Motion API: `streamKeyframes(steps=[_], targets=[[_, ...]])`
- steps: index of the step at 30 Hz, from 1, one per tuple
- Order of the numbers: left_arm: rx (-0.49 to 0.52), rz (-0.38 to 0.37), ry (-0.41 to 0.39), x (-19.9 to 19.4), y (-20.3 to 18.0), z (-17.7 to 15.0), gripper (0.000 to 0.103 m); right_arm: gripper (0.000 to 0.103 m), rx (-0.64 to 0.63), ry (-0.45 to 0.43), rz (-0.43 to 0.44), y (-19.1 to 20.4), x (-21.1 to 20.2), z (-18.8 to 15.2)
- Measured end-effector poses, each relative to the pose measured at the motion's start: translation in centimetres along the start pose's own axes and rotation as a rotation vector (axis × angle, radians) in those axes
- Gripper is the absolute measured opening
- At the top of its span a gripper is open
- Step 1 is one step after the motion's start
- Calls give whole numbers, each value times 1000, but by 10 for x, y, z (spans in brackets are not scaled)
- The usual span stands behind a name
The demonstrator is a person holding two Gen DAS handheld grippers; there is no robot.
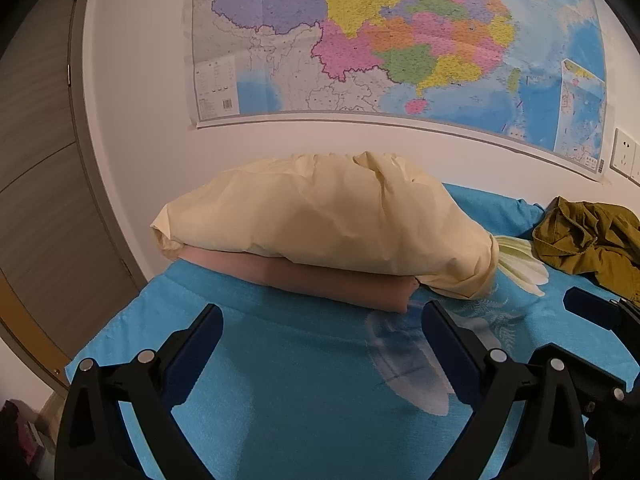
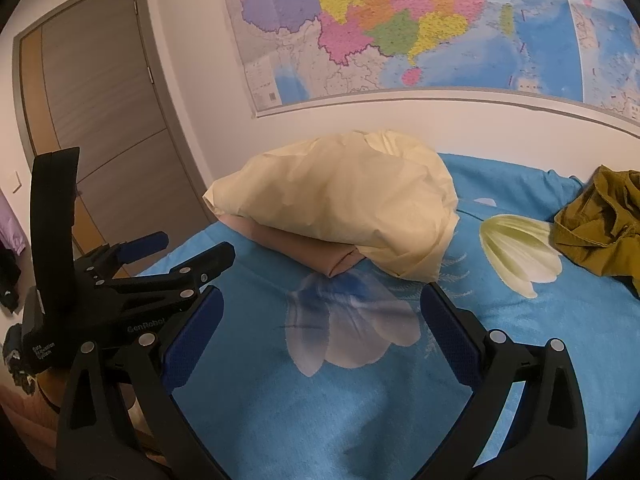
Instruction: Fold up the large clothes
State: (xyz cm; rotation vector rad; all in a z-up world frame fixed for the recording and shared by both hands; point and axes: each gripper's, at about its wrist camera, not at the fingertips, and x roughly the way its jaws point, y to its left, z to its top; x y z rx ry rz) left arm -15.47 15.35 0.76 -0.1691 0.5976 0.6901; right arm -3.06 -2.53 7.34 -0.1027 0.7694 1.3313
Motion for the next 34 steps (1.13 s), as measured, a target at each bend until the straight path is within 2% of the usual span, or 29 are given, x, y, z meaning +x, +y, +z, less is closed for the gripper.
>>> streamKeyframes(steps=[14, 24, 28, 34], targets=[[-8, 0, 6, -3, -2, -3, 96, 97, -6, 1, 2, 1, -2, 0], [8, 25, -31, -9, -3, -5, 96, 97, -2, -6, 5, 2, -5, -1], [-3, 2, -3, -6, -4, -6, 96, 97, -7, -6, 4, 3, -6, -2], [-7, -90, 47, 1, -17, -8, 96, 97, 37, -22, -20, -7, -17, -7]])
